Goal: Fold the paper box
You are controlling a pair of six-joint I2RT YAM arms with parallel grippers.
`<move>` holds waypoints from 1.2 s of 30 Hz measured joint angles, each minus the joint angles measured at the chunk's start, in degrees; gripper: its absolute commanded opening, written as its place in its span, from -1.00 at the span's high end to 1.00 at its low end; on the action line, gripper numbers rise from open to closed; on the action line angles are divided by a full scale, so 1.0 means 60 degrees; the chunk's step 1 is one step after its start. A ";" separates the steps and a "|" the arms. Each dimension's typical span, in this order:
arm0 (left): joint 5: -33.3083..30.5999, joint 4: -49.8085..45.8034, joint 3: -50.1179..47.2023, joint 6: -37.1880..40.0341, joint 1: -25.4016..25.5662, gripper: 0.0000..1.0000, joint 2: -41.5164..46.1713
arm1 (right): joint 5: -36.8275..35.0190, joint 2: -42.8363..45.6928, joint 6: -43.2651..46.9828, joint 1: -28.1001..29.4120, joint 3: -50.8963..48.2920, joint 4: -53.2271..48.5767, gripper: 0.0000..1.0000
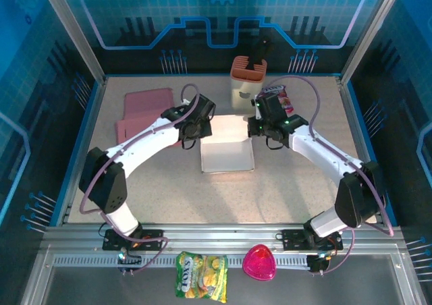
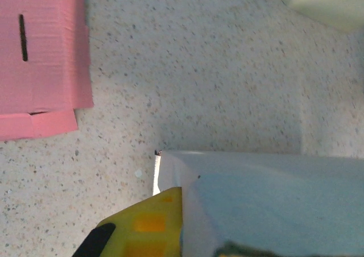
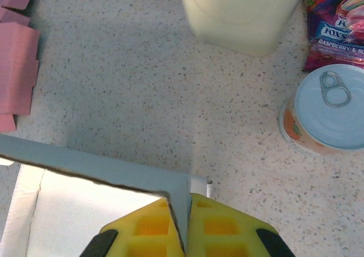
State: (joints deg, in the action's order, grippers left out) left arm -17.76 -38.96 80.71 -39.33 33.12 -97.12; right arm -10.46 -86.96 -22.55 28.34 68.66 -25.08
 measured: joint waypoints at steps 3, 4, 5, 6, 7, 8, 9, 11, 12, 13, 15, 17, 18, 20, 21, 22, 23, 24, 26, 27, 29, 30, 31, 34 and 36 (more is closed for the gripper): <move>-0.0149 -0.0033 0.0339 -0.0277 -0.0339 1.00 -0.0331 | -0.0284 -0.0506 -0.0517 0.0240 0.0404 0.0084 1.00; -0.0157 -0.0022 0.0455 -0.0310 -0.0463 1.00 -0.0437 | -0.0346 -0.0652 -0.0645 0.0299 0.0532 0.0124 1.00; -0.0153 0.0004 0.0539 -0.0321 -0.0572 1.00 -0.0521 | -0.0415 -0.0780 -0.0739 0.0342 0.0652 0.0178 1.00; -0.0153 0.0080 0.0576 -0.0317 -0.0656 1.00 -0.0561 | -0.0474 -0.0874 -0.0787 0.0375 0.0736 0.0248 1.00; -0.0149 0.0197 0.0579 -0.0280 -0.0743 1.00 -0.0576 | -0.0535 -0.0954 -0.0801 0.0397 0.0780 0.0401 1.00; -0.0149 0.0321 0.0576 -0.0204 -0.0805 1.00 -0.0576 | -0.0601 -0.0991 -0.0812 0.0415 0.0780 0.0557 1.00; -0.0157 0.0499 0.0546 -0.0135 -0.0831 1.00 -0.0572 | -0.0670 -0.0994 -0.0809 0.0415 0.0758 0.0710 1.00; -0.0153 0.1184 0.0208 0.0058 -0.0874 1.00 -0.0506 | -0.0805 -0.0973 -0.0772 0.0408 0.0557 0.1344 1.00; -0.0157 0.1566 -0.0091 0.0138 -0.0885 1.00 -0.0433 | -0.0863 -0.0951 -0.0739 0.0408 0.0393 0.1716 1.00; -0.0146 0.2011 -0.0528 0.0237 -0.0889 1.00 -0.0317 | -0.0871 -0.0918 -0.0732 0.0408 0.0153 0.2109 1.00; -0.0076 0.2867 -0.1421 0.0375 -0.0885 1.00 -0.0069 | -0.0841 -0.0885 -0.0736 0.0415 -0.0350 0.2710 1.00; -0.0004 0.3872 -0.2357 0.0477 -0.0878 1.00 0.0237 | -0.0827 -0.0845 -0.0739 0.0452 -0.0845 0.3282 1.00; 0.0015 0.4408 -0.2769 0.0557 -0.0871 1.00 0.0408 | -0.0827 -0.0772 -0.0743 0.0484 -0.1188 0.3687 1.00; 0.0087 0.5169 -0.3348 0.0630 -0.0871 1.00 0.0678 | -0.0838 -0.0601 -0.0739 0.0576 -0.1749 0.4269 1.00; 0.0113 0.5566 -0.3625 0.0678 -0.0871 1.00 0.0798 | -0.0863 -0.0503 -0.0732 0.0616 -0.2018 0.4575 1.00; 0.0153 0.5971 -0.3883 0.0769 -0.0874 1.00 0.0896 | -0.0903 -0.0423 -0.0714 0.0652 -0.2237 0.4830 1.00; 0.0186 0.6233 -0.4033 0.0820 -0.0878 1.00 0.0940 | -0.0947 -0.0350 -0.0692 0.0688 -0.2430 0.5093 1.00; 0.0211 0.6528 -0.4200 0.0878 -0.0878 1.00 0.0973 | -0.0991 -0.0255 -0.0656 0.0718 -0.2652 0.5391 1.00; 0.0302 0.7042 -0.4510 0.0911 -0.0878 1.00 0.1016 | -0.1122 -0.0044 -0.0539 0.0776 -0.3060 0.5847 1.00; 0.0368 0.7311 -0.4659 0.0914 -0.0878 1.00 0.1042 | -0.1180 0.0069 -0.0477 0.0812 -0.3282 0.6080 1.00; 0.0481 0.7705 -0.4918 0.0911 -0.0878 1.00 0.1126 | -0.1257 0.0270 -0.0331 0.0882 -0.3643 0.6419 1.00; 0.0532 0.7894 -0.5060 0.0907 -0.0878 1.00 0.1177 | -0.1271 0.0335 -0.0262 0.0907 -0.3789 0.6557 1.00; 0.0583 0.8076 -0.5213 0.0903 -0.0878 1.00 0.1235 | -0.1271 0.0386 -0.0197 0.0922 -0.3909 0.6685 1.00; 0.0696 0.8510 -0.5544 0.0892 -0.0849 1.00 0.1330 | -0.1308 0.0514 -0.0047 0.0965 -0.4248 0.6991 1.00; 0.0769 0.8761 -0.5701 0.0874 -0.0827 1.00 0.1355 | -0.1377 0.0594 0.0047 0.1013 -0.4422 0.7089 1.00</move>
State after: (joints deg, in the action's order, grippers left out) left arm -13.15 13.61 46.50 -34.09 28.16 -88.99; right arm -18.72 -83.40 -22.26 34.41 42.13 17.45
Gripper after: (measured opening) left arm 0.051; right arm 0.063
